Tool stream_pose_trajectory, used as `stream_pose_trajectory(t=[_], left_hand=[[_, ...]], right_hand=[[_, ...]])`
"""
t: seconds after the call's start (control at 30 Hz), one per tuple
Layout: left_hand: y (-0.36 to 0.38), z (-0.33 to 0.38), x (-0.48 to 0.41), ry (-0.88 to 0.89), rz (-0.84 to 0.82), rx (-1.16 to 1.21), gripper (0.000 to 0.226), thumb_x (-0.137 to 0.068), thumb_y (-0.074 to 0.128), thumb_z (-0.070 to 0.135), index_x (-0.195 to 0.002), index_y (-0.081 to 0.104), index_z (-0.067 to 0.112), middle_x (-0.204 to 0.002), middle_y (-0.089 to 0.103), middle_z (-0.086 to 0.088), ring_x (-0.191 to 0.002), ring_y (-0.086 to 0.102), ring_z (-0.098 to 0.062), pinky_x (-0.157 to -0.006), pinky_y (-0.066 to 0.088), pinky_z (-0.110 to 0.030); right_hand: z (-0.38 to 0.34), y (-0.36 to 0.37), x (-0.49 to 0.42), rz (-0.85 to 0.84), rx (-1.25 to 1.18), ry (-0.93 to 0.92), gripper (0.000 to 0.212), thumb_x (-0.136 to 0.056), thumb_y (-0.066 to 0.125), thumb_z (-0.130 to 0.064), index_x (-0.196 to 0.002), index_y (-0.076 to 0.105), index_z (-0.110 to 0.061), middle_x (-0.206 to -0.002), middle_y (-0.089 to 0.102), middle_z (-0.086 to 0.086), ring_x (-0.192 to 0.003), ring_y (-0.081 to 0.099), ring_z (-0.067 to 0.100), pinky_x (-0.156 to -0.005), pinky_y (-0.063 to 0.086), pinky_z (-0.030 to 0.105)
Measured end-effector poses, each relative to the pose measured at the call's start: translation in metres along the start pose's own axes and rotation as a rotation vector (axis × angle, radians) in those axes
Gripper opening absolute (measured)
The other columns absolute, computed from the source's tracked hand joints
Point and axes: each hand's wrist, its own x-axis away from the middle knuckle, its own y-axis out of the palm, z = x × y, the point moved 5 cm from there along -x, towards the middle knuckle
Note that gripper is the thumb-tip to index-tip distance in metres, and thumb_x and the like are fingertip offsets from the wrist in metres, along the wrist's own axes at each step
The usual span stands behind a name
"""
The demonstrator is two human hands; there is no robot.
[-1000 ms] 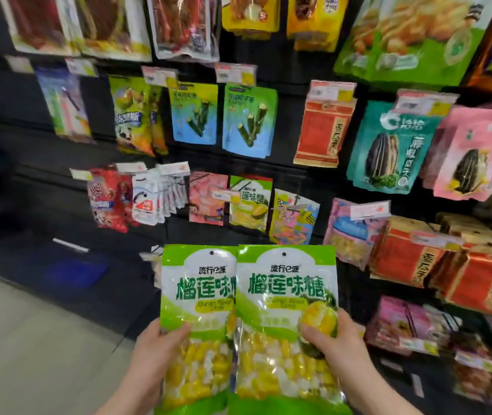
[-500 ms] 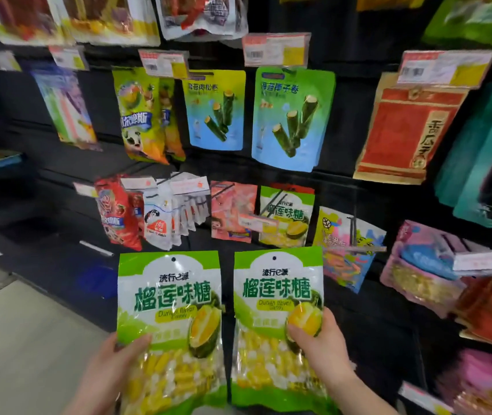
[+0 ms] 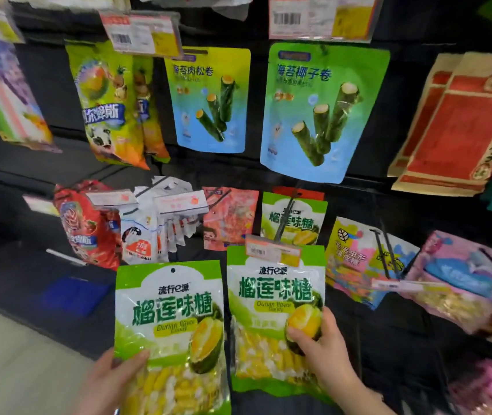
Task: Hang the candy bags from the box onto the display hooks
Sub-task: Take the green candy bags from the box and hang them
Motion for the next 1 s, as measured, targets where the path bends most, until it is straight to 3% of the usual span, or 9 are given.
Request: stream_pose_trajectory(t=[0.07, 0.13, 0.23, 0.4, 0.6, 0.7, 0.8, 0.93, 1.0], left_hand=[[-0.002, 0.006, -0.013, -0.009, -0.047, -0.043, 0.009, -0.078, 0.075, 0.005, -0.087, 0.074, 0.004, -0.065, 0.075, -0.004, -0.083, 0.065, -0.027, -0.083, 0.048, -0.042], [-0.008, 0.013, -0.029, -0.004, -0.093, -0.1, 0.028, -0.054, 0.086, 0.032, -0.075, 0.079, 0.015, -0.077, 0.077, -0.007, -0.091, 0.067, -0.027, -0.099, 0.045, -0.048], [-0.014, 0.013, -0.058, -0.025, -0.15, -0.123, 0.069, -0.029, 0.081, 0.046, -0.089, 0.077, 0.011, -0.091, 0.076, -0.013, -0.095, 0.068, -0.029, -0.102, 0.044, -0.052], [-0.02, -0.009, -0.092, -0.042, -0.242, -0.127, 0.085, -0.023, 0.088, 0.056, -0.096, 0.077, 0.014, -0.097, 0.076, -0.009, -0.102, 0.068, -0.029, -0.104, 0.042, -0.054], [-0.009, 0.005, -0.077, -0.043, -0.214, -0.147, 0.073, -0.031, 0.082, 0.049, -0.094, 0.076, 0.013, -0.095, 0.077, -0.008, -0.1, 0.067, -0.026, -0.105, 0.042, -0.05], [-0.004, 0.012, -0.068, -0.043, -0.2, -0.145, 0.049, -0.049, 0.086, 0.035, -0.09, 0.075, 0.012, -0.094, 0.076, -0.011, -0.101, 0.066, -0.027, -0.104, 0.041, -0.049], [-0.003, 0.012, -0.064, -0.024, -0.179, -0.138, 0.061, -0.04, 0.084, 0.044, -0.093, 0.076, 0.015, -0.097, 0.076, -0.007, -0.099, 0.067, -0.027, -0.104, 0.042, -0.05], [0.002, 0.014, -0.056, -0.053, -0.141, -0.079, 0.018, -0.075, 0.077, 0.005, -0.093, 0.073, 0.003, -0.092, 0.074, -0.014, -0.095, 0.066, -0.03, -0.1, 0.044, -0.048], [0.005, 0.01, -0.053, -0.059, -0.132, -0.051, 0.02, -0.078, 0.072, 0.0, -0.099, 0.071, -0.001, -0.092, 0.074, -0.019, -0.095, 0.067, -0.034, -0.098, 0.045, -0.05]], right_hand=[[-0.003, 0.006, -0.001, 0.031, -0.018, 0.012, 0.056, -0.079, 0.074, -0.015, -0.128, 0.047, -0.015, -0.099, 0.062, -0.009, -0.089, 0.059, 0.005, -0.08, 0.05, 0.03], [-0.01, 0.014, -0.001, 0.068, -0.041, 0.018, 0.055, -0.081, 0.073, -0.015, -0.129, 0.045, -0.015, -0.099, 0.062, -0.008, -0.087, 0.058, 0.002, -0.071, 0.049, 0.021], [-0.017, 0.024, -0.001, 0.106, -0.076, 0.026, 0.044, -0.084, 0.07, -0.014, -0.12, 0.046, -0.02, -0.093, 0.058, -0.014, -0.081, 0.055, -0.003, -0.059, 0.043, 0.013], [-0.017, 0.032, -0.001, 0.152, -0.072, 0.024, 0.04, -0.083, 0.07, -0.014, -0.114, 0.045, -0.023, -0.09, 0.055, -0.017, -0.081, 0.054, 0.0, -0.062, 0.039, 0.013], [-0.007, 0.029, 0.001, 0.15, -0.139, 0.058, 0.045, -0.083, 0.071, -0.017, -0.121, 0.048, -0.021, -0.097, 0.06, -0.01, -0.087, 0.057, 0.003, -0.067, 0.045, 0.02], [-0.007, 0.026, -0.005, 0.134, -0.154, 0.066, 0.044, -0.084, 0.071, -0.018, -0.121, 0.047, -0.021, -0.098, 0.06, -0.009, -0.087, 0.058, 0.005, -0.064, 0.045, 0.018], [-0.01, 0.025, -0.016, 0.134, -0.146, 0.062, 0.038, -0.084, 0.07, -0.017, -0.115, 0.047, -0.022, -0.094, 0.059, -0.01, -0.083, 0.056, 0.002, -0.064, 0.044, 0.019], [-0.017, 0.022, -0.042, 0.156, -0.111, 0.077, 0.041, -0.084, 0.07, -0.016, -0.116, 0.045, -0.02, -0.098, 0.058, -0.003, -0.088, 0.057, 0.015, -0.081, 0.047, 0.033], [-0.017, 0.019, -0.06, 0.161, -0.072, 0.092, 0.048, -0.084, 0.07, -0.019, -0.125, 0.044, -0.015, -0.099, 0.056, -0.002, -0.094, 0.055, 0.02, -0.087, 0.047, 0.036]])
